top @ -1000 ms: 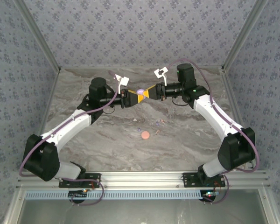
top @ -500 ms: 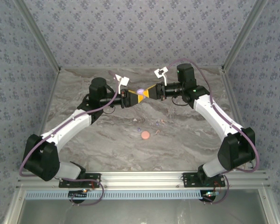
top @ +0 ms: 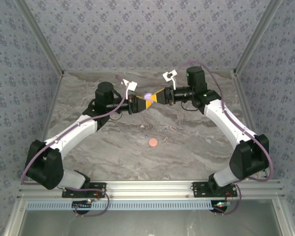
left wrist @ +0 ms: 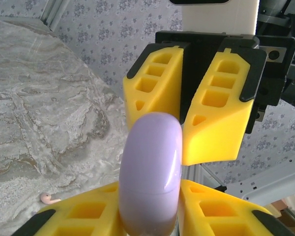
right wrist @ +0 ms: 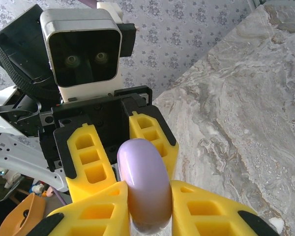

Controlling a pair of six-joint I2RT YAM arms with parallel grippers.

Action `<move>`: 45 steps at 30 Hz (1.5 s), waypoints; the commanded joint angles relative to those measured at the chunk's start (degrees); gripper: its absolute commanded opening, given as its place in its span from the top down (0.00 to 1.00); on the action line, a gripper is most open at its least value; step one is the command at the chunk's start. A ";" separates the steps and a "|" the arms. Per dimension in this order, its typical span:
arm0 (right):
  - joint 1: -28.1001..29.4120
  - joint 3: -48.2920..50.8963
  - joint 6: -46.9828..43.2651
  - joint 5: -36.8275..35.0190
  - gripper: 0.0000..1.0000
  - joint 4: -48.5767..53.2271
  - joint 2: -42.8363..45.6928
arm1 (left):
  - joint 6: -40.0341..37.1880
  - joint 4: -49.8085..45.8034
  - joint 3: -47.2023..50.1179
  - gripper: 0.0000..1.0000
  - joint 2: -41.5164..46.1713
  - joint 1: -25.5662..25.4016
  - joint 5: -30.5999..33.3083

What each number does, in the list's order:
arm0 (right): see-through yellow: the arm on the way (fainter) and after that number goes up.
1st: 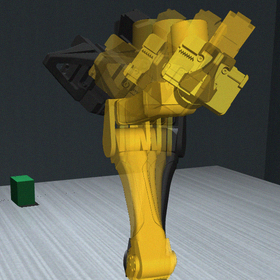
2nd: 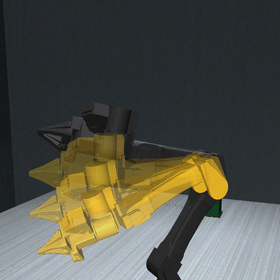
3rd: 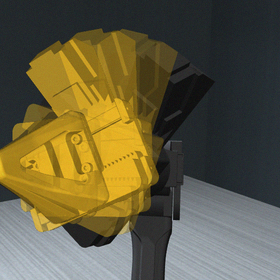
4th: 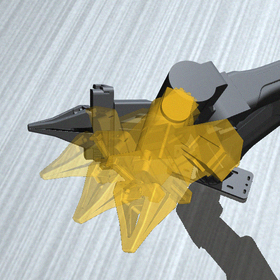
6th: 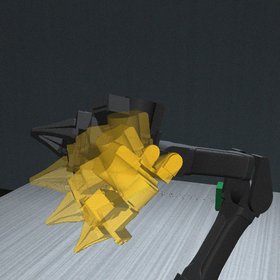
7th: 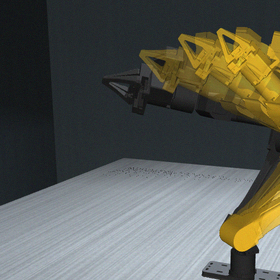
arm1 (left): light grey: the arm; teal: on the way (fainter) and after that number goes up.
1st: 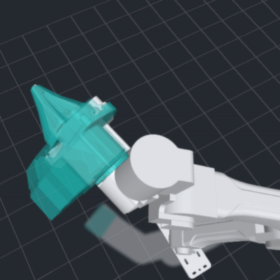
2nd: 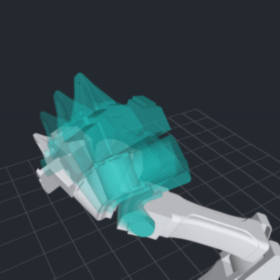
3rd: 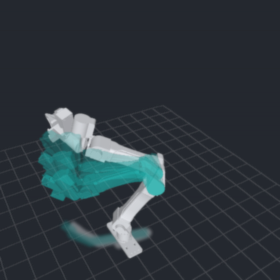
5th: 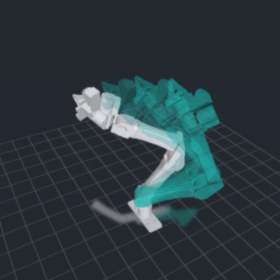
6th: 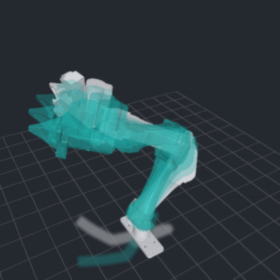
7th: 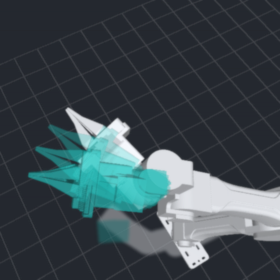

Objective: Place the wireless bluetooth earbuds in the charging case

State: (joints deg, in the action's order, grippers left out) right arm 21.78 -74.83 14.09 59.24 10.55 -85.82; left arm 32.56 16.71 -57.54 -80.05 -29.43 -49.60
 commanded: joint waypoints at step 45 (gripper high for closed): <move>0.61 -5.42 -7.02 -17.82 0.44 15.89 3.91 | -31.72 3.07 3.83 0.83 4.40 -3.85 1.68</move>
State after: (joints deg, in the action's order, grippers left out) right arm 22.63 -78.59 6.59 44.77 25.30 -82.96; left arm 2.52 17.85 -53.49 -78.35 -32.73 -45.87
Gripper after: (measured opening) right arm 0.560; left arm 0.192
